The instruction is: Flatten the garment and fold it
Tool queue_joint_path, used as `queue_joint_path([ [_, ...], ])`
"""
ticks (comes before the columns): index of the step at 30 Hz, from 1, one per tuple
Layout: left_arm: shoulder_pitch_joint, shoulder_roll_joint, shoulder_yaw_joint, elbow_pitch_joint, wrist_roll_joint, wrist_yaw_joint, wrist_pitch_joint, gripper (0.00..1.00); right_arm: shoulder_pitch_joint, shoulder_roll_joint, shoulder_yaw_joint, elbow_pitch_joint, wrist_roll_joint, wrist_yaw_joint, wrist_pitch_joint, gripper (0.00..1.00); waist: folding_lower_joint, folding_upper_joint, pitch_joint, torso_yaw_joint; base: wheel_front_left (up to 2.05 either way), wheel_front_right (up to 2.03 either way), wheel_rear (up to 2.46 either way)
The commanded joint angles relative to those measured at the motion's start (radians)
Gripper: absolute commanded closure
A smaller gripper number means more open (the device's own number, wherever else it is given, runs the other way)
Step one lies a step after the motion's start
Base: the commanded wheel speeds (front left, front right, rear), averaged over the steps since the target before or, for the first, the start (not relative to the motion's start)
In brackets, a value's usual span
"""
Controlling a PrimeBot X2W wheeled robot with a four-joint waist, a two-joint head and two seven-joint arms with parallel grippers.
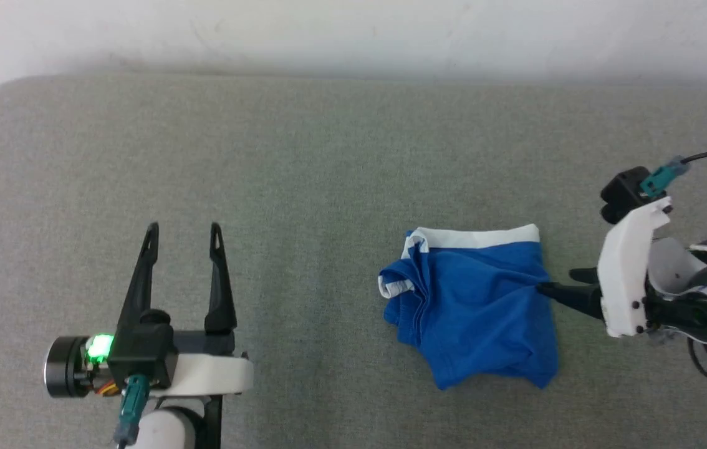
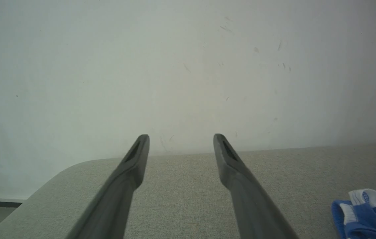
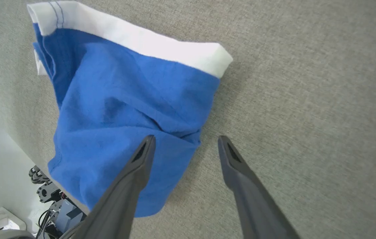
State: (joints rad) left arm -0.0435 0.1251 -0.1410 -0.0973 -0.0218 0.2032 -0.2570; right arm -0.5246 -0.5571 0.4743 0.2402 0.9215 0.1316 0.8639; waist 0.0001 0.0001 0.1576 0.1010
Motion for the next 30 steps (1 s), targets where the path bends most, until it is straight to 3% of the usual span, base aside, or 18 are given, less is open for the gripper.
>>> queue_joint_path([
  [1,-0.030,-0.009,-0.004,-0.009,0.013,-0.003,-0.005,0.00,-0.021,0.023,0.007,0.021,0.011,-0.001,0.000,0.00,-0.0001,-0.0001,0.058,0.023,0.00,0.00,0.00],
  [7,-0.077,-0.020,-0.013,-0.010,0.015,-0.002,-0.005,0.00,-0.013,0.065,0.072,0.101,-0.001,-0.001,-0.032,0.00,-0.0001,-0.0001,0.121,0.042,0.00,0.00,0.00],
  [12,-0.093,-0.025,-0.013,-0.006,0.015,0.001,-0.005,0.00,-0.006,0.056,0.183,0.109,-0.028,-0.001,-0.090,0.00,-0.0001,-0.0001,0.139,0.044,0.00,0.00,0.00],
  [13,-0.093,-0.025,-0.012,-0.005,0.015,0.002,-0.005,0.00,-0.010,0.052,0.199,0.109,-0.029,-0.001,-0.109,0.70,-0.0001,-0.0001,0.139,0.042,0.00,0.00,0.00],
  [14,-0.092,-0.024,-0.010,-0.004,0.015,0.004,-0.005,0.00,-0.017,0.049,0.214,0.107,-0.031,-0.001,-0.131,1.00,-0.0001,-0.0001,0.137,0.037,0.00,0.00,0.00],
  [22,-0.067,-0.012,0.010,-0.002,0.012,0.008,-0.005,0.00,-0.116,0.007,0.304,0.032,-0.027,-0.001,-0.289,1.00,-0.0001,-0.0001,0.090,-0.036,0.00,0.00,0.00],
  [30,-0.046,-0.001,0.071,-0.049,0.006,0.031,-0.005,0.00,-0.247,-0.113,0.417,-0.140,-0.081,-0.001,-0.355,1.00,-0.0001,-0.0001,0.119,-0.198,0.00,0.00,0.00],
])
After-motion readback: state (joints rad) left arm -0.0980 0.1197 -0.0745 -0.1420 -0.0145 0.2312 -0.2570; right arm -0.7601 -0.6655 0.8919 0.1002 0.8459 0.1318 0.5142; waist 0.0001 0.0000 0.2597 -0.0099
